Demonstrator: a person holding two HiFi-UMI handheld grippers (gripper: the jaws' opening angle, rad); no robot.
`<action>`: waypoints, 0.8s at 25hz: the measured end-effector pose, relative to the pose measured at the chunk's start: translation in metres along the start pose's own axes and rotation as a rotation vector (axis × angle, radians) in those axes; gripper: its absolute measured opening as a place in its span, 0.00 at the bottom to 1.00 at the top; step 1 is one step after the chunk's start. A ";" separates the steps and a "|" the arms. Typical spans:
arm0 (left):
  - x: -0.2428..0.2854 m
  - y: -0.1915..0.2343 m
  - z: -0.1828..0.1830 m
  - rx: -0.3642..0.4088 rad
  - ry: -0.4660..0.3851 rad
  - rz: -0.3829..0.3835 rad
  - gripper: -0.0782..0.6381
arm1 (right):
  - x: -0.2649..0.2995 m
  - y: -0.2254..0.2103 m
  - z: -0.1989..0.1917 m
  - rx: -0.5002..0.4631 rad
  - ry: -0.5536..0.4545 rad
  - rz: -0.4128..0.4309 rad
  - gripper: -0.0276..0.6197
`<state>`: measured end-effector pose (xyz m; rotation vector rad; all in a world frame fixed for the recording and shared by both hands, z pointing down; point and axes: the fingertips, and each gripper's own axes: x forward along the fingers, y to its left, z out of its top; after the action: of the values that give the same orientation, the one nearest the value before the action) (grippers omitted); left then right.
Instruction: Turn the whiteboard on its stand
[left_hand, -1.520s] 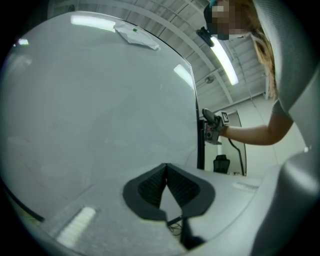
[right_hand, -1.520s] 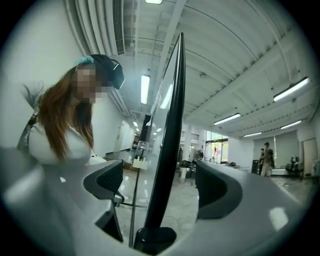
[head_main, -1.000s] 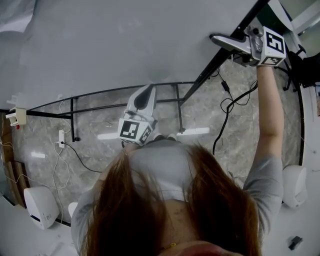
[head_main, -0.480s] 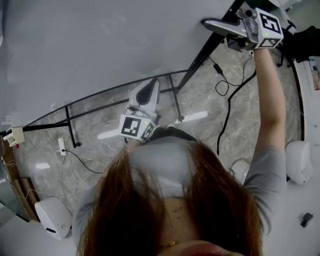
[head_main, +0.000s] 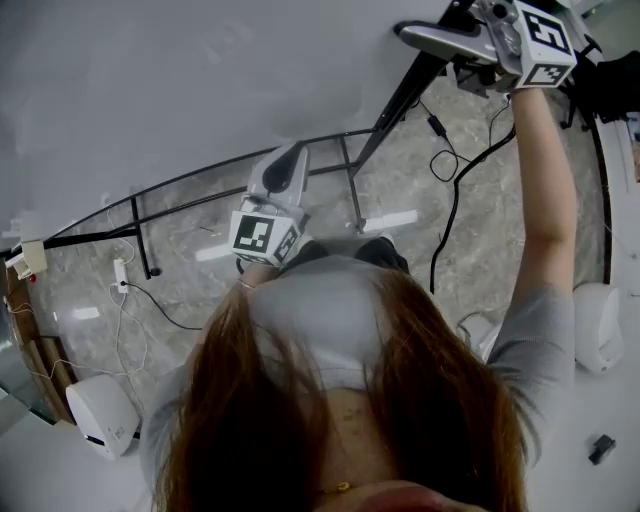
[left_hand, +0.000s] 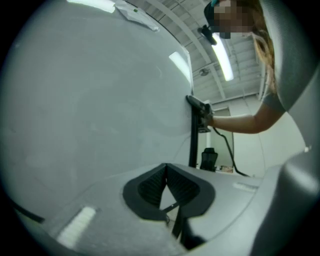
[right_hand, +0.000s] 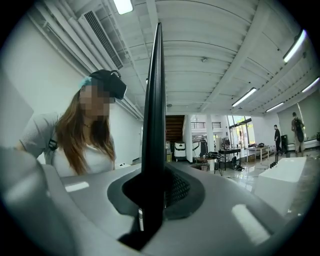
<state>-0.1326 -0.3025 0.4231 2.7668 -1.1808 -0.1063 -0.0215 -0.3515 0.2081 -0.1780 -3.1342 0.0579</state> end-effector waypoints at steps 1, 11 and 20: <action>0.003 0.007 -0.005 -0.014 0.021 0.047 0.11 | 0.001 0.000 0.001 0.008 0.001 0.005 0.10; 0.005 0.029 -0.021 -0.036 0.068 0.378 0.41 | 0.006 0.008 0.000 0.041 0.036 0.039 0.11; 0.017 -0.017 -0.017 -0.013 0.066 0.289 0.11 | -0.013 0.027 0.004 0.044 -0.008 0.027 0.11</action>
<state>-0.1068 -0.3016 0.4372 2.5340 -1.5371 0.0065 -0.0055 -0.3263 0.2034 -0.2199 -3.1353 0.1277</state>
